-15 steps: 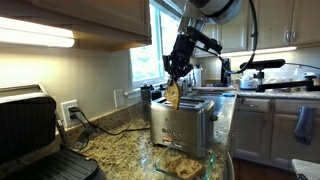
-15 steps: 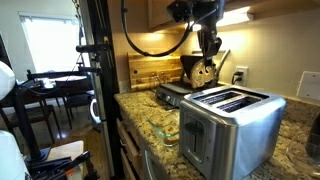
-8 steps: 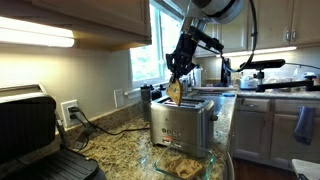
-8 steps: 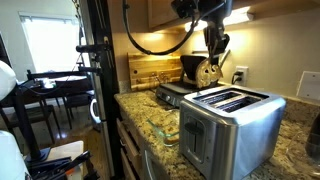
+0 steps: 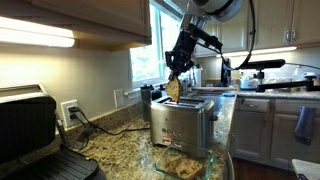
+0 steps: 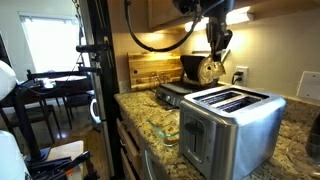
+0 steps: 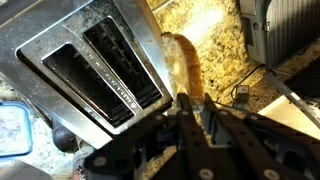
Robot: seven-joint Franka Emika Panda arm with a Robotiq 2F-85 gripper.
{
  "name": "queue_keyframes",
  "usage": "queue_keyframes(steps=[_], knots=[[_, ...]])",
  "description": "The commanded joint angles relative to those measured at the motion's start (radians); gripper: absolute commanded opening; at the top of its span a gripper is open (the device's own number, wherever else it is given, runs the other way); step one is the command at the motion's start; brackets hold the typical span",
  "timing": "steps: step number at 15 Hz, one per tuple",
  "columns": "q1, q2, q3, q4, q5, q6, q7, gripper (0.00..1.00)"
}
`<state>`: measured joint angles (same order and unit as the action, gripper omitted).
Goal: Put a slice of bread in the toaster and push the toaster lever down
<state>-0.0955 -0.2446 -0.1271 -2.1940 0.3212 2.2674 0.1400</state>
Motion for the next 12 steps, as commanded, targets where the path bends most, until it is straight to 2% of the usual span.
queue_keyframes(steps=[1,12], knots=[[-0.011,-0.006,-0.002,0.011,-0.027,-0.036,0.002,0.05],[-0.007,-0.001,0.004,0.031,-0.151,-0.140,-0.090,0.05]])
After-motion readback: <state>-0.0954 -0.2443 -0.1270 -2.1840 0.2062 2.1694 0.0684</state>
